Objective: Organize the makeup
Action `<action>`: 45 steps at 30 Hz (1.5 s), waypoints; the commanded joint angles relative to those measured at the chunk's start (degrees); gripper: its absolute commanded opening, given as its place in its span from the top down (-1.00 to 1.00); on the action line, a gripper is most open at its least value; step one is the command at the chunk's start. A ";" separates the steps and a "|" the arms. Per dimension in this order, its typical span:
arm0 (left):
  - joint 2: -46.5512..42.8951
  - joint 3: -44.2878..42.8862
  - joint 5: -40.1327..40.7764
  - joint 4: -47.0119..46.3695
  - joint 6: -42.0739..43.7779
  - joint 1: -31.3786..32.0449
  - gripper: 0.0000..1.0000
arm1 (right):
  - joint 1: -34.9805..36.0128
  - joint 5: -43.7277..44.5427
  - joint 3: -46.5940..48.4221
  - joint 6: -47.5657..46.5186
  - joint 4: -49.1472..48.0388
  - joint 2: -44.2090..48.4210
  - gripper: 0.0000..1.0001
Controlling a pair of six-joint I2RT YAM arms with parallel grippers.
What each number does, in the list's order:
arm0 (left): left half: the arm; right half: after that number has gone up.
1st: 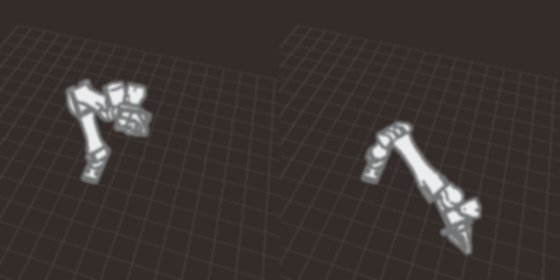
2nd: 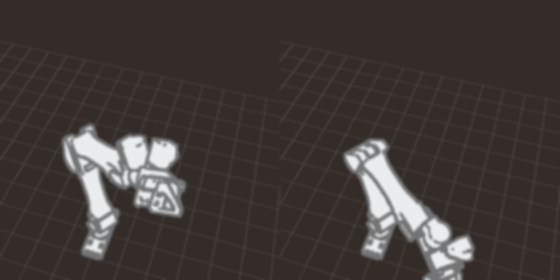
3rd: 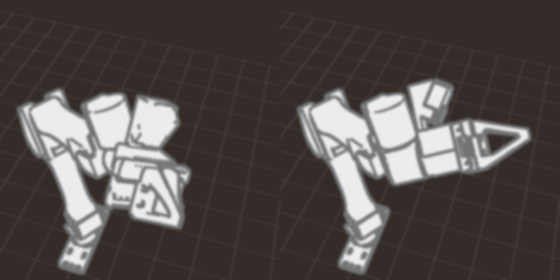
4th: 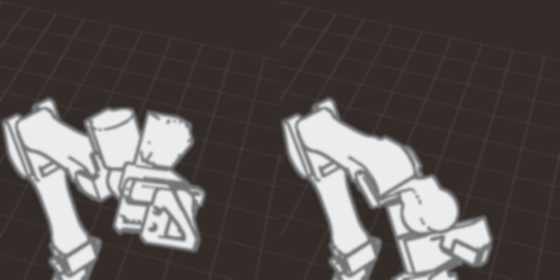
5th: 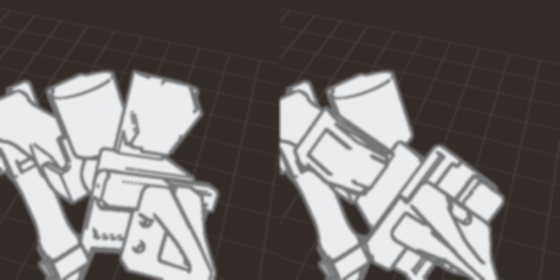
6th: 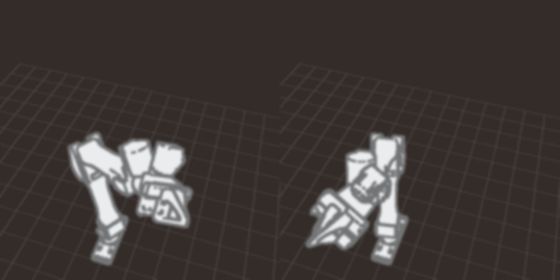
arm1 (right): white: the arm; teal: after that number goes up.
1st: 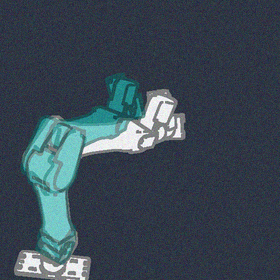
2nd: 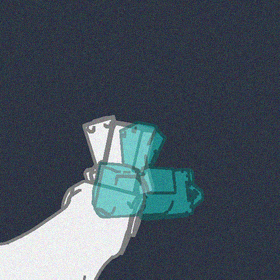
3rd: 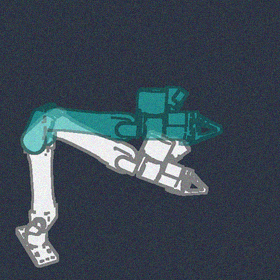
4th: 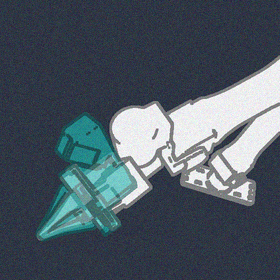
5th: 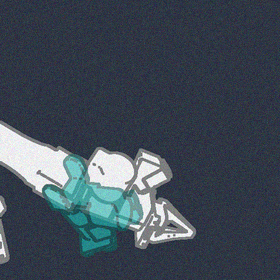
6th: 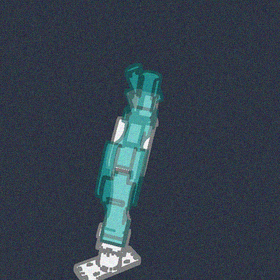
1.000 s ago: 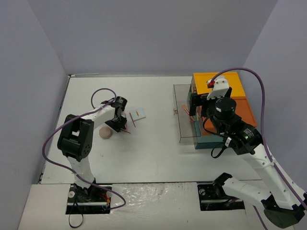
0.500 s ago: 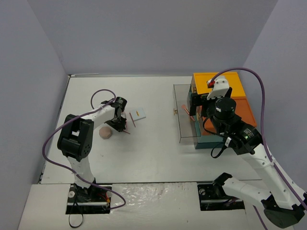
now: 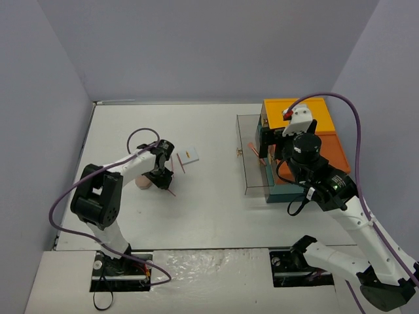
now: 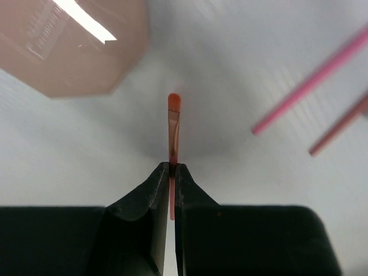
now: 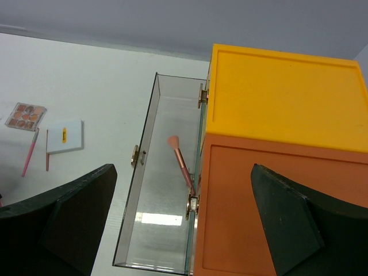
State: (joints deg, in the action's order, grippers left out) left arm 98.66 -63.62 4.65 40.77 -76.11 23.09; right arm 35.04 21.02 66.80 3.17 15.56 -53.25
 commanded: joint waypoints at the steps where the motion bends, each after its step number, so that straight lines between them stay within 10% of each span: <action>1: -10.58 -5.38 3.16 -2.64 7.47 5.92 1.00 | -0.49 0.95 1.67 0.35 -4.40 -0.80 -1.00; 11: -6.88 -18.58 -14.49 -32.27 16.57 13.71 1.00 | -0.50 -2.64 3.87 0.92 -5.02 -1.64 -1.00; 21: 8.72 -37.25 -20.83 -36.95 17.29 20.85 0.94 | -0.49 -2.11 4.68 1.84 -4.93 0.15 -1.00; 33: 4.88 -37.00 -14.87 -29.12 22.49 20.52 -0.05 | -0.50 -2.84 4.85 2.21 -4.95 0.75 -1.00; 45: -0.63 -31.20 -1.66 0.98 36.15 5.49 -0.21 | -0.49 -3.53 3.68 2.45 -5.10 0.16 -1.00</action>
State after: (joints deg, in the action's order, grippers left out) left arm 98.80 -97.14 -1.68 29.86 -47.54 34.22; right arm 34.85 17.84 69.30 5.13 15.11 -52.99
